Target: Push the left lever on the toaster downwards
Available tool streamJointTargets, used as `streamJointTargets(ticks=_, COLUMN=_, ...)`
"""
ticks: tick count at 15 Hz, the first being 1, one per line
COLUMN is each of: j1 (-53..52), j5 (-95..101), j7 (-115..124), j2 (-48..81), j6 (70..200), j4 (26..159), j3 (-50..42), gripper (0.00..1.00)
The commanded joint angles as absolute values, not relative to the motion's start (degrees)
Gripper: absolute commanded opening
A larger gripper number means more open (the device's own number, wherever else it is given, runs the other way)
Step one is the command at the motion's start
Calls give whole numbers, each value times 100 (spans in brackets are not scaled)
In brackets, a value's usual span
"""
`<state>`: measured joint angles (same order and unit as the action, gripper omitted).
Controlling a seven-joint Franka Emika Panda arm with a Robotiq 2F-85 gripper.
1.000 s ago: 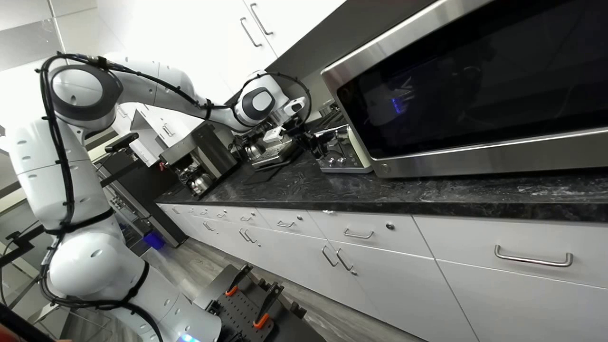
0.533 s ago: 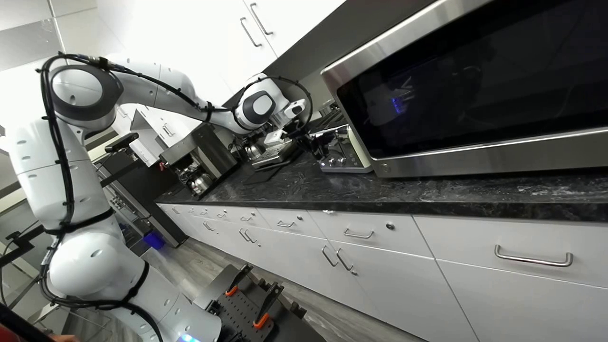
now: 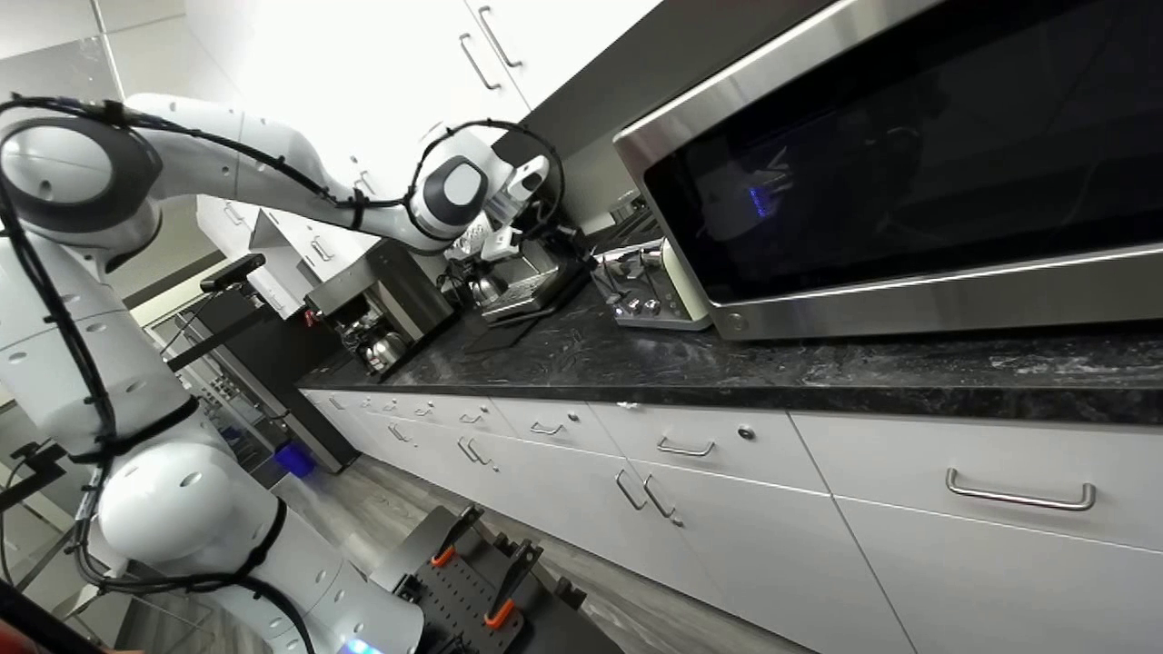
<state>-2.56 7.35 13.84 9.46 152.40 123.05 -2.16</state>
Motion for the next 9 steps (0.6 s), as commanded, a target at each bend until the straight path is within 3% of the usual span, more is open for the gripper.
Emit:
streamJointTargets(ticks=1, j1=-174, j5=768, j7=1364, j2=-483, j6=15015, j4=13283, j3=-264, gripper=0)
streamJointTargets(ticks=9, j1=-22, j5=488, j7=999, j2=-1986, j6=14180, j4=13964, j3=-130, gripper=0)
